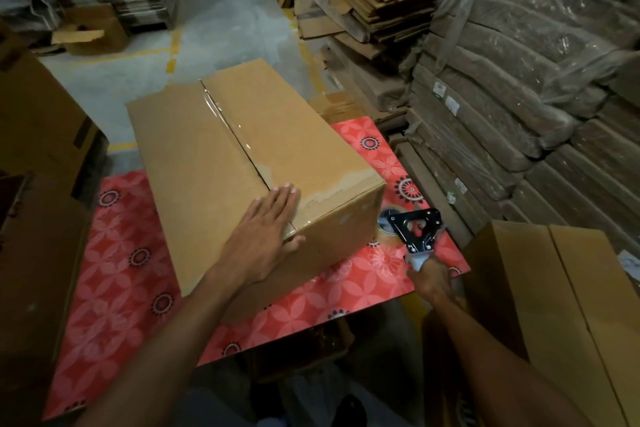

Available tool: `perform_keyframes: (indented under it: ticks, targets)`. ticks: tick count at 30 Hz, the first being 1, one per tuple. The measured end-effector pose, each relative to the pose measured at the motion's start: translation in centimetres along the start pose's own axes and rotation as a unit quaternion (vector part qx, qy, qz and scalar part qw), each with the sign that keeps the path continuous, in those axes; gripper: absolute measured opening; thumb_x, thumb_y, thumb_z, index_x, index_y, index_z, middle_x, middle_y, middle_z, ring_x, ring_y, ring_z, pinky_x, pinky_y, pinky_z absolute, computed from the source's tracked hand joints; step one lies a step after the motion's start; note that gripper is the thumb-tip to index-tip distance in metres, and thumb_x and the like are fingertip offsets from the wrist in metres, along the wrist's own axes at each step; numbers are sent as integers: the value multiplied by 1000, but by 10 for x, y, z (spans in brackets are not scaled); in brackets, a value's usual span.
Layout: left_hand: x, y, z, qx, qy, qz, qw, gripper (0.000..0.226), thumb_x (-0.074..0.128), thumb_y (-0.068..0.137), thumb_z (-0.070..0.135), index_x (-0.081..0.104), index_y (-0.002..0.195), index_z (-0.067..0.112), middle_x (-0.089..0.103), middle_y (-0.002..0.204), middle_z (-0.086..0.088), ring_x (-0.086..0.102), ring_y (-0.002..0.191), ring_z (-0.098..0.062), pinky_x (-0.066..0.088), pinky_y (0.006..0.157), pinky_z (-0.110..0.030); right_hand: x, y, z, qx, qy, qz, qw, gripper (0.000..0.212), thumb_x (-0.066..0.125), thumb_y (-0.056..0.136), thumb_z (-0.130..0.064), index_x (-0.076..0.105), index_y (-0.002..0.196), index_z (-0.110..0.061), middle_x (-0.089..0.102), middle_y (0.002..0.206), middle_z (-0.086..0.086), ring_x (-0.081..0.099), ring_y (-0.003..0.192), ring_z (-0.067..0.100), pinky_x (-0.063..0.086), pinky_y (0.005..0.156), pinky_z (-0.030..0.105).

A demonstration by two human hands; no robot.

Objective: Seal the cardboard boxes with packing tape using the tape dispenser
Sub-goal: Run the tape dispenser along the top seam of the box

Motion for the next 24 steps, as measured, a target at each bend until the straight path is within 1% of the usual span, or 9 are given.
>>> perform_keyframes:
  ticks: [4, 6, 8, 9, 11, 14, 16, 18, 24]
  targets:
    - [-2, 2, -2, -3, -13, -7, 1000, 86, 18, 97, 71, -15, 160, 23, -19, 167, 6, -19, 153, -11, -5, 127, -37, -26, -16, -33, -9, -141, -12, 990, 31, 63, 93, -33, 68, 102, -4, 67, 102, 15, 64, 96, 31, 53, 82, 39]
    - [-7, 4, -6, -3, -43, -16, 999, 88, 11, 94, 77, -15, 160, 25, -21, 165, 10, -21, 152, -8, -9, 126, -36, -72, -35, -80, -64, -181, 107, 976, 24, 62, 92, -26, 66, 104, -5, 64, 106, 15, 58, 101, 32, 47, 85, 41]
    - [-14, 12, -20, -19, -71, -17, 997, 83, 4, 95, 73, -11, 161, 25, -18, 166, 11, -19, 152, -5, -9, 126, -38, -111, -69, -147, -187, -81, 224, 953, 13, 58, 93, -16, 65, 99, -7, 61, 100, 14, 54, 97, 31, 43, 84, 41]
    - [-19, 19, -31, -28, -78, -10, 996, 80, 4, 97, 69, -7, 162, 23, -15, 167, 11, -17, 153, -5, -7, 126, -40, -121, -88, -184, -259, -6, 247, 934, 9, 57, 92, -11, 64, 96, -7, 59, 95, 10, 53, 92, 28, 41, 81, 36]
    - [-27, 40, -62, -40, -78, 0, 996, 73, 6, 101, 61, -3, 163, 21, -9, 169, 9, -13, 154, -6, -3, 126, -44, -120, -123, -268, -384, 96, 215, 893, 9, 61, 87, -2, 65, 93, -8, 59, 92, 4, 53, 87, 20, 41, 78, 31]
    - [-37, 78, -123, -65, -59, -14, 996, 66, 11, 106, 51, -2, 163, 19, -8, 170, 4, -9, 156, -13, -2, 126, -45, -56, -141, -388, -511, 27, 82, 856, 12, 59, 85, -3, 66, 93, -9, 65, 92, 8, 60, 88, 26, 48, 81, 36]
    - [-46, 102, -163, -77, -44, -32, 996, 63, 12, 108, 45, -4, 162, 17, -10, 170, 1, -7, 156, -18, -1, 126, -47, -8, -131, -447, -521, -62, 31, 851, 19, 53, 90, -7, 66, 104, -7, 66, 99, 15, 60, 96, 34, 48, 86, 43]
    - [-57, 127, -204, -90, -44, -36, 994, 61, 11, 108, 42, -3, 163, 17, -8, 170, 0, -4, 157, -20, 0, 125, -50, 16, -112, -495, -512, -95, 29, 853, 26, 50, 92, -8, 63, 114, -5, 66, 104, 17, 59, 100, 37, 48, 87, 44]
    - [-69, 207, -329, -122, -12, -42, 992, 61, 11, 109, 45, 0, 163, 19, -3, 170, 2, 0, 157, -22, 3, 125, -51, 62, -33, -595, -511, -153, 17, 846, 33, 44, 91, -5, 57, 120, 0, 60, 123, 21, 54, 118, 39, 43, 101, 44]
Point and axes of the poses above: each hand's wrist, its own y-axis towards the middle knuckle, its own x-axis out of the palm, z = x × y, the point moved 7 cm from there along y, towards the middle knuckle
